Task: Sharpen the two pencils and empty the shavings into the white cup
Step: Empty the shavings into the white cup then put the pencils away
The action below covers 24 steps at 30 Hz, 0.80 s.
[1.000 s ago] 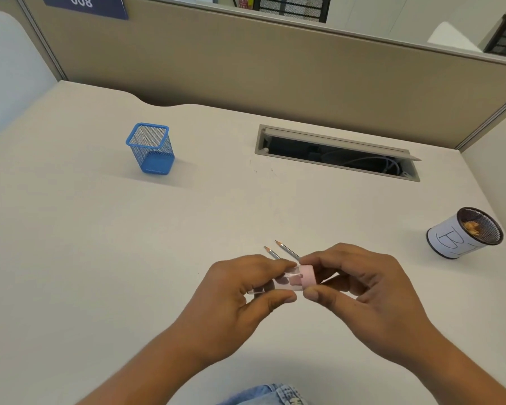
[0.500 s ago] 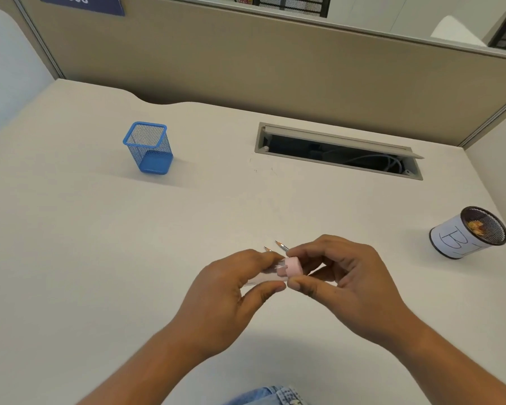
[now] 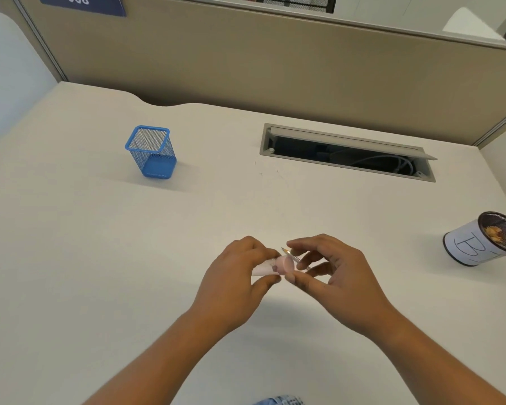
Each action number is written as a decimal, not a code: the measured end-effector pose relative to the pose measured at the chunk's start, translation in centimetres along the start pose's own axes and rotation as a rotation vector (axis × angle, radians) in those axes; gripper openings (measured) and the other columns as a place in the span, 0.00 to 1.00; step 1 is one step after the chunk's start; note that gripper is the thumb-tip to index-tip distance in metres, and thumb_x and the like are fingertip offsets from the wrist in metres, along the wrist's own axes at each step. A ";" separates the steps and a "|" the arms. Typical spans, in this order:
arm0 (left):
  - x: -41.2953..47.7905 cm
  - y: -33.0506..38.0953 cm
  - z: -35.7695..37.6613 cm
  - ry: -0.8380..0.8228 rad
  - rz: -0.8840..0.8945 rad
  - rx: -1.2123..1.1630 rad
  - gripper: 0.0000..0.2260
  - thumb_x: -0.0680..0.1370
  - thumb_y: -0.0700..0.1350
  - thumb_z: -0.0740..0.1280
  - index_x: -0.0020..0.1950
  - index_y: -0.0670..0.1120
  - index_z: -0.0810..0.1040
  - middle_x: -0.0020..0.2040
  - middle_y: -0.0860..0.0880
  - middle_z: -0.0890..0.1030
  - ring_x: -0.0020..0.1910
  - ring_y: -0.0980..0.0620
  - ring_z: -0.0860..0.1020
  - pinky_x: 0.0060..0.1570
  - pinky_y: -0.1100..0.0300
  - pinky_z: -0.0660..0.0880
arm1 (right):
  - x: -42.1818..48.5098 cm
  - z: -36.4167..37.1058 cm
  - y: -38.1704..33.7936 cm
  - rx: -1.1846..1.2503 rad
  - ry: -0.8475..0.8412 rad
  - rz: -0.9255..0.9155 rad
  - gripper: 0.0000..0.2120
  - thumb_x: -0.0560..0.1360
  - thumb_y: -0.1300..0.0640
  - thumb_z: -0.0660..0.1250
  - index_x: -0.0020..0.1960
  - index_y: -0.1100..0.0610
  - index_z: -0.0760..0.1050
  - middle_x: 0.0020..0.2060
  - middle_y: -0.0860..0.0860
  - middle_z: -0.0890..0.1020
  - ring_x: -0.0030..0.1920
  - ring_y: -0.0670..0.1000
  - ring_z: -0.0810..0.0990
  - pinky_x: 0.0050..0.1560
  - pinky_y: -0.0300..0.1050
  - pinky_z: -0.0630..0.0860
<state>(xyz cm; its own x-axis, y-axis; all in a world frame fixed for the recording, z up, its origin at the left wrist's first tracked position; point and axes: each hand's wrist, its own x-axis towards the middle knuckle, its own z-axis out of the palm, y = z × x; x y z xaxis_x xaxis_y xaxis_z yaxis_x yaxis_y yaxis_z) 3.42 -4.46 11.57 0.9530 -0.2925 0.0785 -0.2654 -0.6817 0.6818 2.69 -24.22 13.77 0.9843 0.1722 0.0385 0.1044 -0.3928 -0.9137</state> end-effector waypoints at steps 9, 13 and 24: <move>0.9 -3.7 3.0 -0.232 -0.043 0.288 0.15 0.77 0.52 0.67 0.64 0.57 0.78 0.54 0.55 0.76 0.53 0.51 0.72 0.49 0.60 0.68 | 1.8 -0.5 8.0 -0.230 0.104 0.235 0.11 0.73 0.60 0.76 0.51 0.48 0.81 0.48 0.45 0.84 0.43 0.39 0.81 0.38 0.27 0.76; 1.1 -4.2 3.9 -0.265 -0.044 0.312 0.12 0.77 0.53 0.67 0.61 0.58 0.80 0.52 0.55 0.77 0.52 0.50 0.72 0.48 0.58 0.69 | 1.9 -0.3 9.8 -0.327 0.103 0.268 0.09 0.73 0.56 0.75 0.52 0.48 0.81 0.48 0.43 0.83 0.42 0.40 0.82 0.43 0.34 0.79; 1.2 -5.1 5.7 -0.286 -0.057 0.297 0.16 0.76 0.53 0.69 0.64 0.54 0.78 0.55 0.55 0.78 0.55 0.50 0.72 0.53 0.56 0.71 | 2.0 0.1 10.9 -0.473 0.085 0.285 0.13 0.74 0.54 0.74 0.58 0.53 0.82 0.47 0.47 0.82 0.44 0.46 0.80 0.51 0.45 0.79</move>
<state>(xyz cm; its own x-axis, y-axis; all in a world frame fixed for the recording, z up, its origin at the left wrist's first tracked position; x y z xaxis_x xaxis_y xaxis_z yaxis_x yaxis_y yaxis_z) 5.12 -5.21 4.06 0.8998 -0.3942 -0.1869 -0.2834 -0.8539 0.4366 5.79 -28.09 3.80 0.9889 -0.0659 -0.1331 -0.1344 -0.7789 -0.6126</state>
